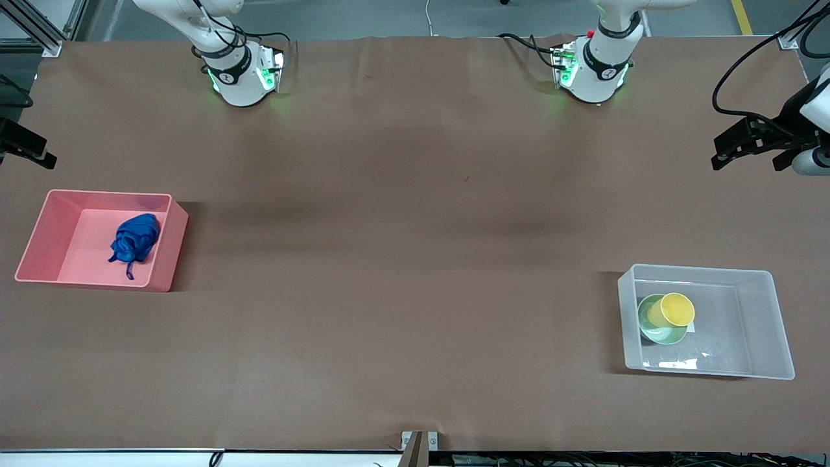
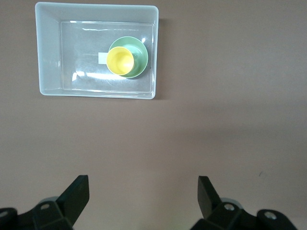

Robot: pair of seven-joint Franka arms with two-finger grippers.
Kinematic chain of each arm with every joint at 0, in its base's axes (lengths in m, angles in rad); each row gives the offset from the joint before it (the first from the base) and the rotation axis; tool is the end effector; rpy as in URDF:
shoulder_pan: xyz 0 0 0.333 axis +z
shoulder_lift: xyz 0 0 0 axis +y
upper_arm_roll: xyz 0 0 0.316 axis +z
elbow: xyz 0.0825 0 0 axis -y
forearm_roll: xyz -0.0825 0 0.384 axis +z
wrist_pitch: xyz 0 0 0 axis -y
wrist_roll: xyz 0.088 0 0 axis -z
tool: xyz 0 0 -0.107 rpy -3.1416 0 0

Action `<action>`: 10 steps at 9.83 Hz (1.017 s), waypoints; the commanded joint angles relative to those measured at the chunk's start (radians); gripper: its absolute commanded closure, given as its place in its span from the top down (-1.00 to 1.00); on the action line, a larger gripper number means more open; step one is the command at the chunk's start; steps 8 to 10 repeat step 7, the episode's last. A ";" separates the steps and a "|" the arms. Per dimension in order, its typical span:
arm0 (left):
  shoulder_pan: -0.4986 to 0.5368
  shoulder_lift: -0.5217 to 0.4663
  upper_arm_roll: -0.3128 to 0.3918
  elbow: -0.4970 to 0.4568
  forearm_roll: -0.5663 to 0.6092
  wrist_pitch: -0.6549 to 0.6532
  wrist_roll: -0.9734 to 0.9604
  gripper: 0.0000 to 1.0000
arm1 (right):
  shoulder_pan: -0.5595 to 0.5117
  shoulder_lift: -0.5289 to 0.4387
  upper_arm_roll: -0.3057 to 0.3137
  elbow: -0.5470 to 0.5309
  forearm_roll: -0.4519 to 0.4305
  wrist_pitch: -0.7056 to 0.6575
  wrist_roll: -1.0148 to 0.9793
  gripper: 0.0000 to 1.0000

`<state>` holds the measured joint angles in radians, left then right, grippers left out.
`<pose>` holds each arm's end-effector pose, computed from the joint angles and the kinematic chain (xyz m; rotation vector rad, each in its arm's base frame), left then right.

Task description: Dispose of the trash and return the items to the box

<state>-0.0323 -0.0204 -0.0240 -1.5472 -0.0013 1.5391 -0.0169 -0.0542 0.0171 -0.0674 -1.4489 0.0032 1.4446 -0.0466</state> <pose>0.5445 -0.0310 0.6440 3.1397 -0.0619 0.0192 0.5429 -0.0656 0.6609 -3.1354 0.1171 0.0331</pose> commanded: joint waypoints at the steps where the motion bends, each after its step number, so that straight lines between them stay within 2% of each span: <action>1: -0.003 -0.003 0.003 -0.036 0.006 0.003 0.008 1.00 | 0.010 0.000 -0.003 0.010 -0.003 -0.010 0.019 1.00; 10: -0.001 -0.004 0.004 -0.036 -0.020 0.003 -0.014 1.00 | 0.010 0.000 -0.003 0.010 -0.003 -0.010 0.017 1.00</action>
